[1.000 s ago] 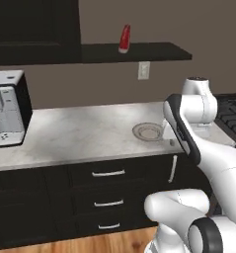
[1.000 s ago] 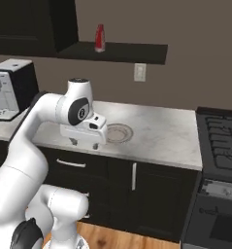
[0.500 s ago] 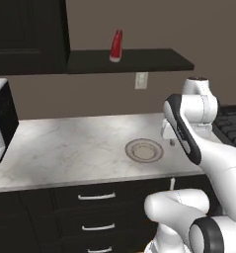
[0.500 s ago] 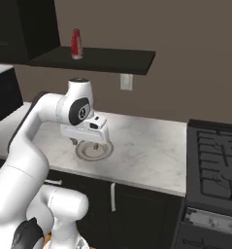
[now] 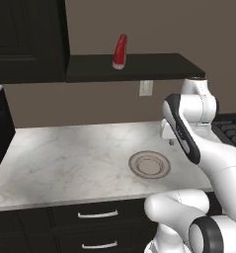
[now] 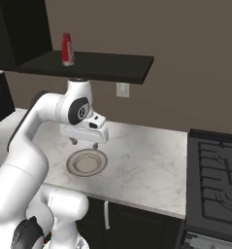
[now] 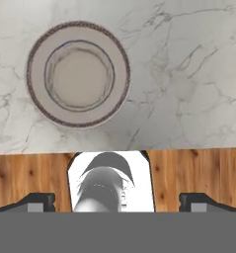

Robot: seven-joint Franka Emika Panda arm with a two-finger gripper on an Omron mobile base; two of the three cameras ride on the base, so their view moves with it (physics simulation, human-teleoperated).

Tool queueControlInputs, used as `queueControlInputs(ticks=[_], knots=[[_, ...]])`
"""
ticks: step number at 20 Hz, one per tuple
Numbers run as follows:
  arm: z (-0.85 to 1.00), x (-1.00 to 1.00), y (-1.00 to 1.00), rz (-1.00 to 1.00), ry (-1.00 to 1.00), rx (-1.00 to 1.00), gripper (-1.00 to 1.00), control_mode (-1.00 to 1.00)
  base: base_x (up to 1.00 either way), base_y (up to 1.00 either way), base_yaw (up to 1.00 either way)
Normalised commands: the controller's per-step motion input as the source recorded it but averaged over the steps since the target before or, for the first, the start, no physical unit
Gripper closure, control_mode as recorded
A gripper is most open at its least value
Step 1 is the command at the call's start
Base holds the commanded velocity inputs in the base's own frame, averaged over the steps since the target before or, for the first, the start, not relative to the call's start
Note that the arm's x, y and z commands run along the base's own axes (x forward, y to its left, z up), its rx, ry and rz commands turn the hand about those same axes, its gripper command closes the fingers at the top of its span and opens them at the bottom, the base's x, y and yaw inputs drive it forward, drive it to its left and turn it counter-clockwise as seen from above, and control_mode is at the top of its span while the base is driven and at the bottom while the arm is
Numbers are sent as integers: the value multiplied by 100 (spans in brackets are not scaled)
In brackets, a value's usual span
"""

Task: Move the hot dog bun to the plate on the dining table and place the condiment next to that plate. Then navigate to the fridge and take the sausage and place it on the plate as well.

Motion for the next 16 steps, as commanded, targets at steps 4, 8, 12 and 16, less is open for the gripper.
queueControlInputs(ticks=[4, 8, 12, 16], knots=[[13, -15, 0, 0, -14, 0, -100, -100, 0, 0, 0], [55, -54, 10, 1, -60, -1, -100, -100, 0, 0, 0], [67, -32, 12, 10, -68, -2, -100, -100, 0, 0, 0], [74, -1, 57, 17, -39, 0, -100, -100, 0, 0, 0]])
